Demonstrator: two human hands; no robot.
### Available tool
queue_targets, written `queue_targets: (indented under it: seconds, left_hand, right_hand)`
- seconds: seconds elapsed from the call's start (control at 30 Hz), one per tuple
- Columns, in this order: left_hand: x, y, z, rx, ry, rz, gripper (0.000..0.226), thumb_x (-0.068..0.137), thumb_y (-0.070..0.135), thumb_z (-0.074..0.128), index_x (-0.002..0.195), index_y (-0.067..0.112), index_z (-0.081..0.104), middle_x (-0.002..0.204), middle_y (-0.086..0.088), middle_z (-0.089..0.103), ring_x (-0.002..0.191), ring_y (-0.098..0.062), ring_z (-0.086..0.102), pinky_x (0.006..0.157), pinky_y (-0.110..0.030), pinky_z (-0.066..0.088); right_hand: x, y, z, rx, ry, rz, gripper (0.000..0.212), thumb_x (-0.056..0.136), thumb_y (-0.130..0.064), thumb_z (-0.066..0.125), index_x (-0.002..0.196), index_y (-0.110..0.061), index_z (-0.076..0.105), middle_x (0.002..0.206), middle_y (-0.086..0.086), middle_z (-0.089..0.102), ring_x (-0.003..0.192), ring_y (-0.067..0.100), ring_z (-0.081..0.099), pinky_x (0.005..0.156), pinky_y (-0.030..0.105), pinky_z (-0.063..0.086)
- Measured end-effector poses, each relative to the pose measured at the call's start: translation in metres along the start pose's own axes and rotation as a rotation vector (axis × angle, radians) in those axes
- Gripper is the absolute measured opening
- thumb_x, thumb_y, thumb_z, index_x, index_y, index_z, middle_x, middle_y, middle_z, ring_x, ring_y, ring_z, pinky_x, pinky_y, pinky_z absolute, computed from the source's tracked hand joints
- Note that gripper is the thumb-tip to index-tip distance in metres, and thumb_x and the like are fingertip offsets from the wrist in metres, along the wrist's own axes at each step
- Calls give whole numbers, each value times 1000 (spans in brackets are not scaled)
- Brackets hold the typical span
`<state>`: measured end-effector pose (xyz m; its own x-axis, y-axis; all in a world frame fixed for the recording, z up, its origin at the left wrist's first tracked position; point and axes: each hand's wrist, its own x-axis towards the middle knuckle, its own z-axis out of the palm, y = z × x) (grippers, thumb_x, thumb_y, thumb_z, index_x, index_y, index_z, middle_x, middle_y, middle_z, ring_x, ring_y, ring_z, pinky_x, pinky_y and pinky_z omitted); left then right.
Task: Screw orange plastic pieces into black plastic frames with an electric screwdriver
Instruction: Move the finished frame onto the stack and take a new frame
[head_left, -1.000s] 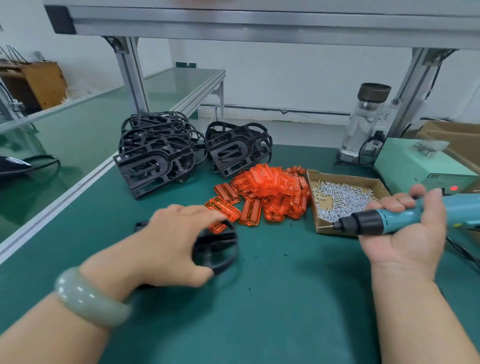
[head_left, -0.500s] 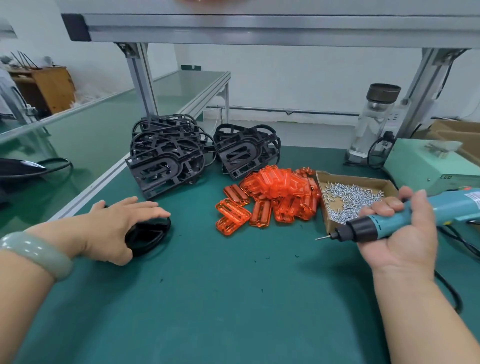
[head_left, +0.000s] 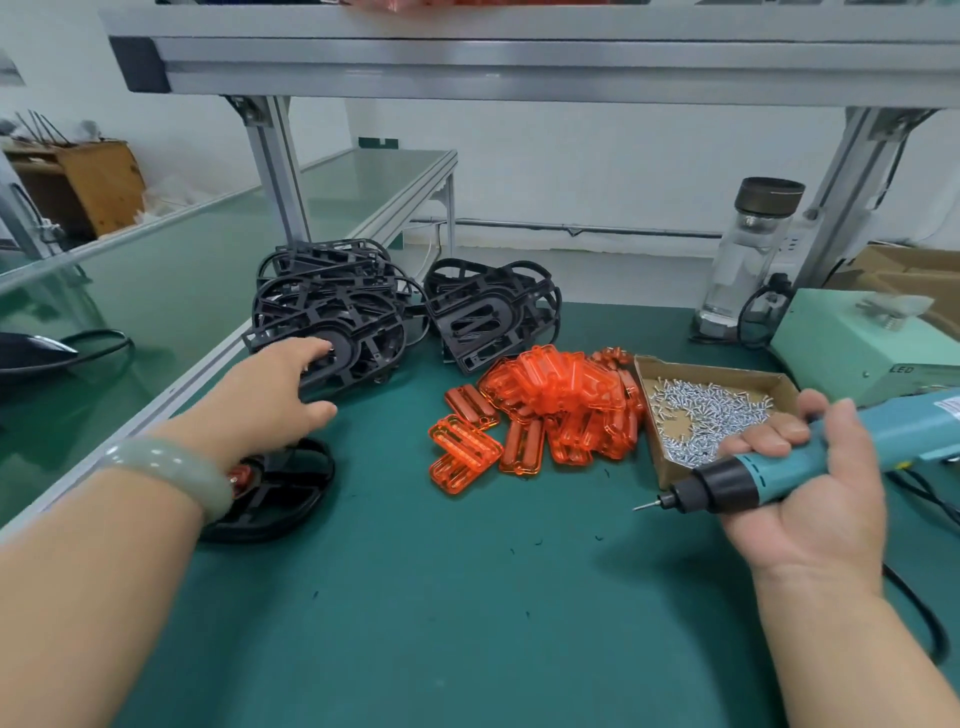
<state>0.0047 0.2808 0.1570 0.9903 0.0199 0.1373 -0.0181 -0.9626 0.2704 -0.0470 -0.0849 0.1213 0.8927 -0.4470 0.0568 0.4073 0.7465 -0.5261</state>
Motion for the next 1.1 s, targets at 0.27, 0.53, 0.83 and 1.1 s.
queue_targets:
  seconds: [0.27,0.53,0.83,1.1]
  left_hand:
    - [43,-5,29,175,205,-213,99,67,40,81,142,15,23,152,-12,19,140,-34,14,111,-51,24]
    - [46,-12,43,341,233,-149,104,66,42,82,146,17,19,152,-13,19,138,-37,18,112,-49,22]
    - [35,3,32,257,407,-88,107,58,35,87,144,18,27,141,-20,29,131,-41,20,112,-56,7]
    - [-13,55,19,-20,423,71,115,48,47,87,144,30,26,139,-5,36,131,-31,30,112,-51,5]
  right_hand:
    - [3,1,-2,-38,2,-8,11,92,-36,54,87,-26,54,60,-13,44,50,1,43,58,17,43]
    - [5,6,0,-59,-20,-4,12,93,-37,53,88,-26,55,60,-13,44,50,0,43,57,15,43]
    - [5,6,1,-39,-30,9,13,92,-37,53,87,-26,54,60,-14,44,49,0,43,57,15,43]
    - [5,-1,1,0,-37,14,12,88,-38,55,87,-26,54,61,-13,44,50,0,43,57,17,42]
